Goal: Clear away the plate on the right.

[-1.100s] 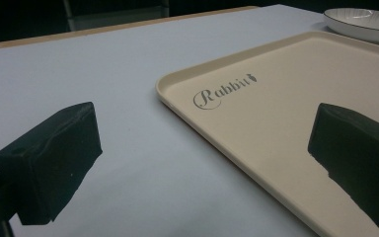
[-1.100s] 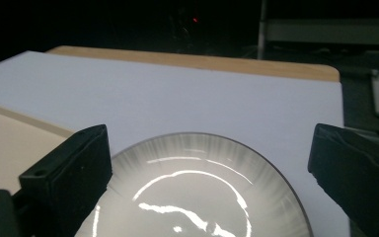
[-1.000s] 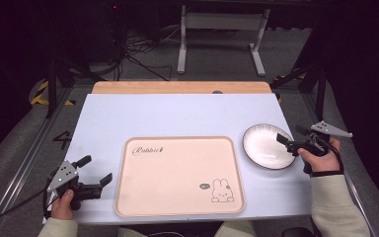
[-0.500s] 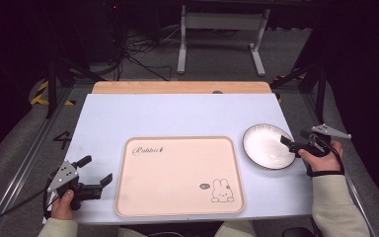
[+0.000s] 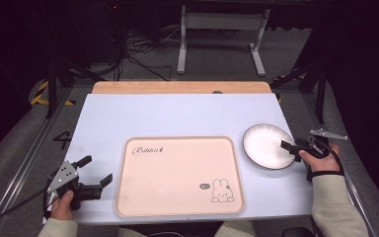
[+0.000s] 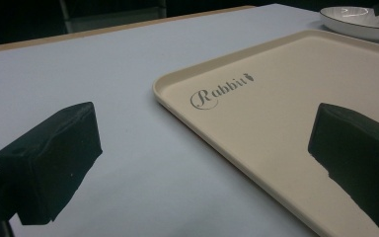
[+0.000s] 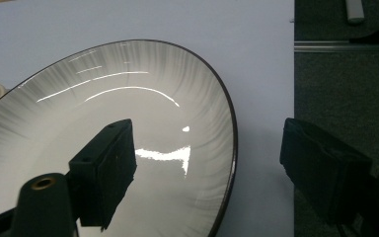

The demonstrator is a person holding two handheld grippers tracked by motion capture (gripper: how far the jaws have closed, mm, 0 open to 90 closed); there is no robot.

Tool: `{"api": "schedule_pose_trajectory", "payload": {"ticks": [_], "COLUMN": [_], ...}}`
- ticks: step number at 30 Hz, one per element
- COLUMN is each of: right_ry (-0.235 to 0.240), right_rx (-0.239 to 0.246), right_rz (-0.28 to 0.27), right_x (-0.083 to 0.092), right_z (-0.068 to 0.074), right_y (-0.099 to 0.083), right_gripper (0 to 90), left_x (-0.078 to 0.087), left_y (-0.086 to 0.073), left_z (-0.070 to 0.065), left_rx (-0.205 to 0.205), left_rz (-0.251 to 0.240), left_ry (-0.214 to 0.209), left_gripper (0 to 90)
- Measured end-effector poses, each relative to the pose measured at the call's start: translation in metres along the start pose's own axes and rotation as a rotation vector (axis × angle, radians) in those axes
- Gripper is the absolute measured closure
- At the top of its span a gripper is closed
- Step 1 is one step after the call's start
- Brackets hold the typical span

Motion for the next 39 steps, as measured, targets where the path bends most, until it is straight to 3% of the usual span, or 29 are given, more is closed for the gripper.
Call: {"api": "schedule_pose_trajectory", "payload": {"ticks": [6, 9, 10, 11, 16, 24, 31, 39], "right_ry": [0.013, 0.016, 0.027, 0.028, 0.01, 0.047, 0.025, 0.041], "right_rx": [-0.069, -0.069, -0.109, -0.117, -0.13, -0.171, -0.206, -0.231], "right_rz": [-0.005, -0.011, 0.002, 0.006, 0.039, 0.077, 0.064, 0.054], "right_x": [0.002, 0.0028, 0.0031, 0.0028, 0.0004, -0.0026, -0.0039, 0.0008], "right_z": [-0.0045, -0.0044, -0.0034, -0.003, -0.0041, 0.0025, -0.0001, -0.0005], "right_y": [-0.0001, 0.0005, -0.0003, -0.0008, -0.0051, -0.0068, -0.0071, -0.0041], "right_gripper": [31.5, 34.9, 37.4, 37.8, 39.8, 57.8, 73.0, 79.4], "left_x": [0.0, 0.0, 0.0, 0.0, 0.0, -0.0001, -0.0003, -0.0001], "left_y": [-0.0001, -0.0001, -0.0001, -0.0001, 0.0, -0.0001, -0.0001, -0.0001], "left_z": [-0.0001, -0.0001, -0.0001, -0.0001, 0.0, 0.0004, 0.0004, 0.0003], "left_rx": [0.001, 0.001, 0.001, 0.001, 0.0, -0.002, 0.001, -0.002], "left_rz": [0.0, 0.001, 0.0, 0.001, 0.001, 0.002, 0.0, 0.003], "left_ry": [0.0, 0.0, 0.0, 0.0, 0.0, 0.0, 0.002, 0.002], "left_gripper": [0.3, 0.3, 0.3, 0.3, 0.3, 0.3, 0.3, 0.3]}}
Point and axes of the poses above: each handheld gripper's, and its own axes: x roughly backward along the jaws, y roughly out of its top, z roughly to its left, the point moved 7 cm from there along -x, roughly forward along the jaws, and after that the axes turned 6 degrees about -x, right-handed, at the moved point
